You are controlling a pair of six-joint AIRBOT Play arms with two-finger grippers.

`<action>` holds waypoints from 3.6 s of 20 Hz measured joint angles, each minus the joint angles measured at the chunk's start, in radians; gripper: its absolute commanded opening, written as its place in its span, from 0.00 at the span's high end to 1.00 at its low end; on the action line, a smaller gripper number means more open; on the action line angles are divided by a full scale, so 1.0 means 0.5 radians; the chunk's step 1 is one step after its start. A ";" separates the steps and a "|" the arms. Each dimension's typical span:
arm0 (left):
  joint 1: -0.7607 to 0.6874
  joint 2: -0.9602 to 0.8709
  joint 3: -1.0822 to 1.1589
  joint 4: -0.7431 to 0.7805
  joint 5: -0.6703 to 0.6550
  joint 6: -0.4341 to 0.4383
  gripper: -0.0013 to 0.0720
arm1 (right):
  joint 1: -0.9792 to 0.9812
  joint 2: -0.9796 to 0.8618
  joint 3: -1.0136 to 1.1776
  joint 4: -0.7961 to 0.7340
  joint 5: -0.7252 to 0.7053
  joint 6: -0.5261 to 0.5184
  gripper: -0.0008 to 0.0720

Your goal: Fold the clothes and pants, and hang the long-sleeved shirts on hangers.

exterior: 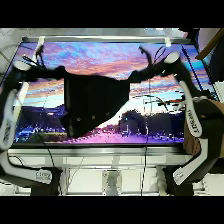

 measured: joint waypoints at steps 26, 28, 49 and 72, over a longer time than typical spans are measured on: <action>-0.187 0.504 0.002 0.063 0.269 0.029 0.94 | 0.008 0.437 -0.116 -0.056 0.001 0.260 0.97; -0.204 0.281 0.001 0.084 0.407 0.029 0.94 | 0.008 0.171 -0.127 0.018 -0.228 0.159 0.97; -0.616 1.458 -1.328 0.824 -0.146 -0.550 0.94 | -0.150 -0.049 -0.063 -0.650 0.172 -0.036 0.97; -0.821 1.658 -1.924 0.929 -0.192 -0.924 0.03 | 0.019 0.930 -1.659 -0.835 0.051 0.057 0.34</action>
